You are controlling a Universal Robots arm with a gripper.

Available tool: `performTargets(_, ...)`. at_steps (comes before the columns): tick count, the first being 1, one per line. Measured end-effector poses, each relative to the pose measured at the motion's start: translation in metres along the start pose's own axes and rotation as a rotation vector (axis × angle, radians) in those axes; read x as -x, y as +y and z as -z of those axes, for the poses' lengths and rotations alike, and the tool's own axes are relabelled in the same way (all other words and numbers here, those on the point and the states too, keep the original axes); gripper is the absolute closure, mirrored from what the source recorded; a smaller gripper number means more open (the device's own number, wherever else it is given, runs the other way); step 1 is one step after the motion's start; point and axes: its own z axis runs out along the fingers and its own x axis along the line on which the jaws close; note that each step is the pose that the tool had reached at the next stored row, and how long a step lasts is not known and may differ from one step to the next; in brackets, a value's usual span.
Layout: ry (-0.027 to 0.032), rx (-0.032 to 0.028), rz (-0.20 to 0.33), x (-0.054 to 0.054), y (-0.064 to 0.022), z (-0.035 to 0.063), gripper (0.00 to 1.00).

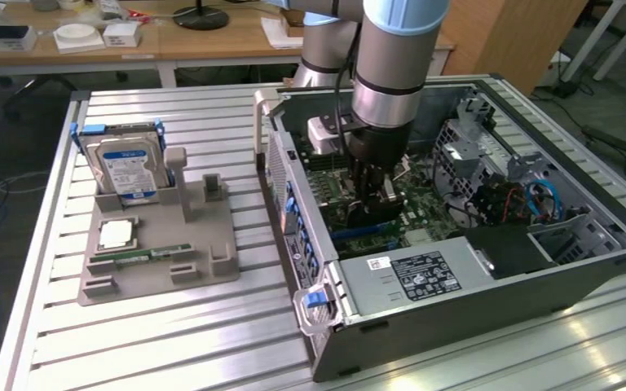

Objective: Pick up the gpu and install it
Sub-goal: 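Insert the gpu into the slot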

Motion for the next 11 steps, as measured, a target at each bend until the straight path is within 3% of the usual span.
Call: performTargets(11, -0.0012, 0.0000, 0.000, -0.0016, -0.0016, 0.0006, 0.74)
